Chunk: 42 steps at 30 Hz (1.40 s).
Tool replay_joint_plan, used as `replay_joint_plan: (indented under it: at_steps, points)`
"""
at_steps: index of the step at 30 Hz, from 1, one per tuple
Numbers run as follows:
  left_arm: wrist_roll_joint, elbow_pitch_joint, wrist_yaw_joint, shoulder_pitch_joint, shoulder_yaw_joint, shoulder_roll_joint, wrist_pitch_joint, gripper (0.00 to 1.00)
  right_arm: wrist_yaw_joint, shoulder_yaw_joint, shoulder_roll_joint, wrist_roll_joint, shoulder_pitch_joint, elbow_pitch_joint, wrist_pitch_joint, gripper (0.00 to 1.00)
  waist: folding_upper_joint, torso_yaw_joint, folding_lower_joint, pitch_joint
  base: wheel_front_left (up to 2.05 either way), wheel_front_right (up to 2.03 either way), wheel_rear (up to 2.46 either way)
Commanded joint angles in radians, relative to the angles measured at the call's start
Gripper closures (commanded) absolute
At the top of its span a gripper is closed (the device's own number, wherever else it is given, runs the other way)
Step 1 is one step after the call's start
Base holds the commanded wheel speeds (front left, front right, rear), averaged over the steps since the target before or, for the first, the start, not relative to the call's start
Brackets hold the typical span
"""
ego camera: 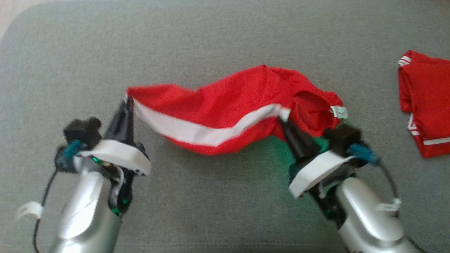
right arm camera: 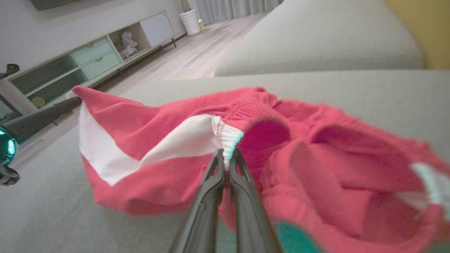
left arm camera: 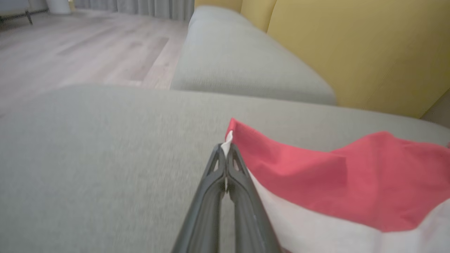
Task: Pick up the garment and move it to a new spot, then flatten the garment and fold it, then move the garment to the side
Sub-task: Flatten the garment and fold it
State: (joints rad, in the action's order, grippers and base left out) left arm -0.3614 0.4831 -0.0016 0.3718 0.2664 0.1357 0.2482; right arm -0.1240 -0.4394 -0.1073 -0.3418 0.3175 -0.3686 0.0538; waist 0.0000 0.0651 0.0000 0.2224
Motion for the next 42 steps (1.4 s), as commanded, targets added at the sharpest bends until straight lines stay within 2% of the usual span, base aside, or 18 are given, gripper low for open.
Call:
replay_joint_plan:
  at_steps: [1, 7, 13, 17, 22, 29, 36, 42]
  points:
    - [0.016, -0.062, 0.012, 0.011, -0.047, 0.036, 0.013, 1.0, -0.007, -0.002, -0.009, 0.004, 0.024, 0.053, 0.008, 1.0, 0.0, -0.008, 0.0, -0.01, 0.0, 0.0, 0.0]
    - [0.054, -0.32, 0.038, -0.009, -0.081, 0.044, 0.013, 1.0, -0.007, 0.09, -0.076, 0.028, 0.014, 0.26, -0.012, 1.0, 0.0, -0.034, 0.0, -0.056, 0.0, 0.0, 0.0]
    - [0.061, -0.513, 0.055, 0.041, -0.082, 0.047, -0.022, 1.0, -0.007, 0.213, -0.122, 0.051, 0.024, 0.478, -0.072, 1.0, 0.0, -0.06, 0.0, -0.116, 0.0, 0.0, 0.0]
    - [0.064, -0.618, 0.065, 0.101, -0.07, 0.041, -0.077, 1.0, -0.007, 0.268, -0.138, 0.061, 0.033, 0.605, -0.137, 1.0, 0.0, -0.069, 0.0, -0.153, 0.0, 0.0, 0.0]
    - [0.066, -0.678, 0.072, 0.15, -0.055, 0.037, -0.132, 1.0, -0.007, 0.304, -0.142, 0.056, 0.025, 0.695, -0.202, 1.0, 0.0, -0.077, 0.0, -0.184, 0.0, 0.0, 0.0]
    - [0.046, -0.636, 0.062, 0.19, -0.049, 0.032, -0.145, 1.0, -0.007, 0.328, -0.126, 0.033, 0.015, 0.708, -0.237, 1.0, 0.0, -0.084, 0.0, -0.184, 0.0, 0.0, 0.0]
    - [0.025, -0.507, 0.033, 0.294, -0.045, 0.019, -0.123, 1.0, -0.007, 0.341, -0.109, 0.009, 0.084, 0.633, -0.228, 1.0, 0.0, -0.083, 0.0, -0.128, 0.0, 0.0, 0.0]
    - [0.033, -0.245, -0.012, 0.546, -0.038, -0.006, -0.048, 1.0, -0.007, 0.315, -0.09, -0.039, 0.321, 0.417, -0.186, 1.0, 0.0, -0.085, 0.0, -0.033, 0.0, 0.0, 0.0]
